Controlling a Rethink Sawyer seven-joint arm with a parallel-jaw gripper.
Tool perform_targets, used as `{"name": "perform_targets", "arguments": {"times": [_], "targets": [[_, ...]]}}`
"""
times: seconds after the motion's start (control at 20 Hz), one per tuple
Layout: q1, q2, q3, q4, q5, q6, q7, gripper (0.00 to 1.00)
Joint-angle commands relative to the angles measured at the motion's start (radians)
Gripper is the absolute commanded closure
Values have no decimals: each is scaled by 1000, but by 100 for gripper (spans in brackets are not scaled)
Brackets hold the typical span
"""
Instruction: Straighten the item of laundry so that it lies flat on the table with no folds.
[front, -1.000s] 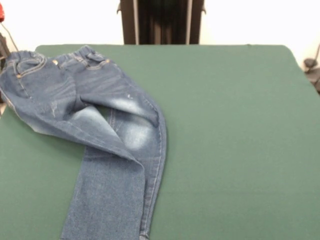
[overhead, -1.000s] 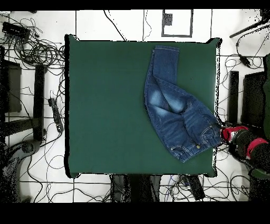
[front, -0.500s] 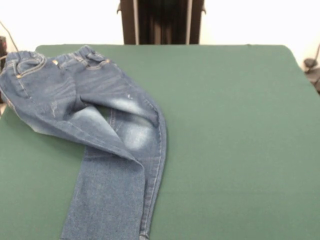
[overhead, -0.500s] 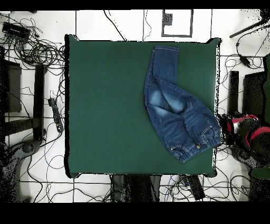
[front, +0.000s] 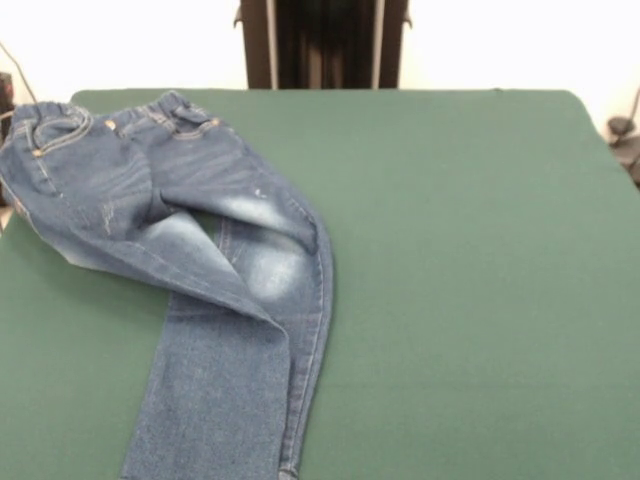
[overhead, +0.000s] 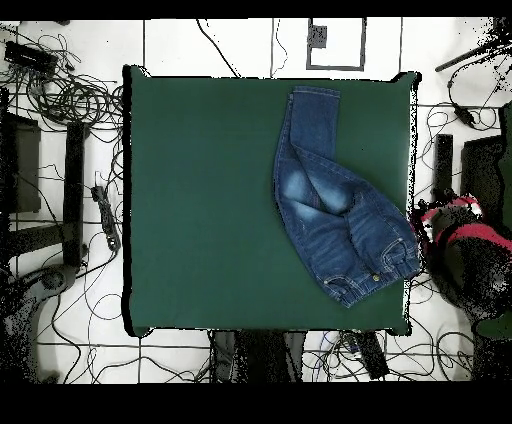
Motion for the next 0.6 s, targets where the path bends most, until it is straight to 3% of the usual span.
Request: {"name": "perform_targets", "arguments": {"times": [0.05,0.25,0.6], "targets": [[184,-176,-162,185,-70,-45,264,0],[254,-163,-258,222,-24,-75,372,0],[323,-133,-377,237,41,-151,405,0]]}}
